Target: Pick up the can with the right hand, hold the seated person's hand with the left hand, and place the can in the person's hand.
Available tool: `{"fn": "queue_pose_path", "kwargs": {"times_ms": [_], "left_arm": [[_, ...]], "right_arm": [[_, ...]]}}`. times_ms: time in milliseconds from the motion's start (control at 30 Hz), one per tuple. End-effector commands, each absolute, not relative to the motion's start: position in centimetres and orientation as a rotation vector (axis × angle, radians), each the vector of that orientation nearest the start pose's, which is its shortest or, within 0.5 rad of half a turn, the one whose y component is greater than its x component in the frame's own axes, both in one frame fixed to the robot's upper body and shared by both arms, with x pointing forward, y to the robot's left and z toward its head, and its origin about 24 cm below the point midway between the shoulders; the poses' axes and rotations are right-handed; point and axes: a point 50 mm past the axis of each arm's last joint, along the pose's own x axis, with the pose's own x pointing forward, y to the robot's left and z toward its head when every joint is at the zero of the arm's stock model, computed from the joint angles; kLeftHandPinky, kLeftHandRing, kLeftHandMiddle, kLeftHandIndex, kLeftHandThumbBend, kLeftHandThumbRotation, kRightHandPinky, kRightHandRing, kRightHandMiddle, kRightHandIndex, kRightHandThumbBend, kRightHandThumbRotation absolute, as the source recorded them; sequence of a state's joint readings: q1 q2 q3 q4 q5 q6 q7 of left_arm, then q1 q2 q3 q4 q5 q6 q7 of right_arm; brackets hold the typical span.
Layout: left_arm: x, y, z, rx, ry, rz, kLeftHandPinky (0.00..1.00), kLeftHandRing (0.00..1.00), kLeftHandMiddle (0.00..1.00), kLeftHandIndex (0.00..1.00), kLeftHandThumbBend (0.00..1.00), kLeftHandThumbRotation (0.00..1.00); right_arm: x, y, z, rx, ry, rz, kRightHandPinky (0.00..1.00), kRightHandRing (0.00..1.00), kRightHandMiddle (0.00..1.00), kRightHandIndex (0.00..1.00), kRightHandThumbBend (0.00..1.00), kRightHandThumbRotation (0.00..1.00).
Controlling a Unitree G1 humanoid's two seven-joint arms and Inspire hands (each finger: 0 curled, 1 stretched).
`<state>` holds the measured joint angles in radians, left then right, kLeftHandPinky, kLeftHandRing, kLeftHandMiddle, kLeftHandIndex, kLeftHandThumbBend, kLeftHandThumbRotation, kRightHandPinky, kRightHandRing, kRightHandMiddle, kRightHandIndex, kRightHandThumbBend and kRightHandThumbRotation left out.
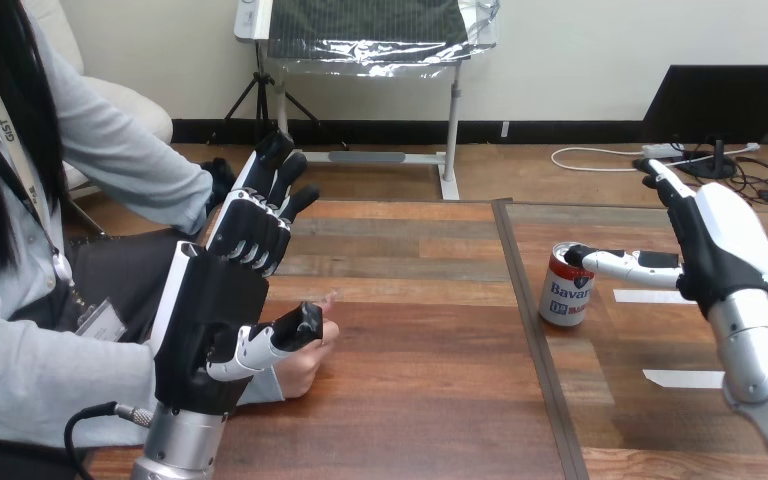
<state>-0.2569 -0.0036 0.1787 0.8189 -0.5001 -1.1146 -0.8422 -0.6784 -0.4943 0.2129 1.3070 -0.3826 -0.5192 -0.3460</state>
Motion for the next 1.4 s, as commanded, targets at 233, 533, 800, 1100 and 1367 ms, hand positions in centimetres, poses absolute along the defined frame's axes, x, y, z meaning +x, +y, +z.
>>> {"fn": "queue_pose_path", "kwargs": {"times_ms": [233,533,800,1100,1367], "left_arm": [[26.2,17.2,4.4,-0.069,-0.700,-0.338,0.90,0.96,0.97,0.94,1.00,0.52],[26.1,17.5,4.4,-0.067,-0.695,-0.341,0.89,0.96,0.98,0.94,1.00,0.52],[26.1,17.7,4.5,-0.062,-0.694,-0.343,0.89,0.96,0.98,0.94,1.00,0.52],[26.0,18.0,4.4,-0.056,-0.686,-0.344,0.89,0.96,0.98,0.94,1.00,0.52],[25.9,18.3,4.4,-0.058,-0.682,-0.339,0.88,0.95,0.98,0.94,1.00,0.52]], "right_arm": [[34.3,-24.5,4.1,-0.739,-0.016,-0.149,0.80,0.91,0.92,0.96,1.00,0.44],[34.4,-24.1,3.8,-0.664,-0.004,-0.159,0.80,0.92,0.92,0.97,1.00,0.44],[34.4,-23.8,3.6,-0.638,0.009,-0.165,0.81,0.93,0.92,0.98,1.00,0.47],[34.5,-23.6,3.5,-0.641,0.017,-0.163,0.82,0.94,0.93,0.98,1.00,0.51],[34.5,-23.4,3.4,-0.627,0.021,-0.165,0.83,0.93,0.93,0.98,1.00,0.50]]}}
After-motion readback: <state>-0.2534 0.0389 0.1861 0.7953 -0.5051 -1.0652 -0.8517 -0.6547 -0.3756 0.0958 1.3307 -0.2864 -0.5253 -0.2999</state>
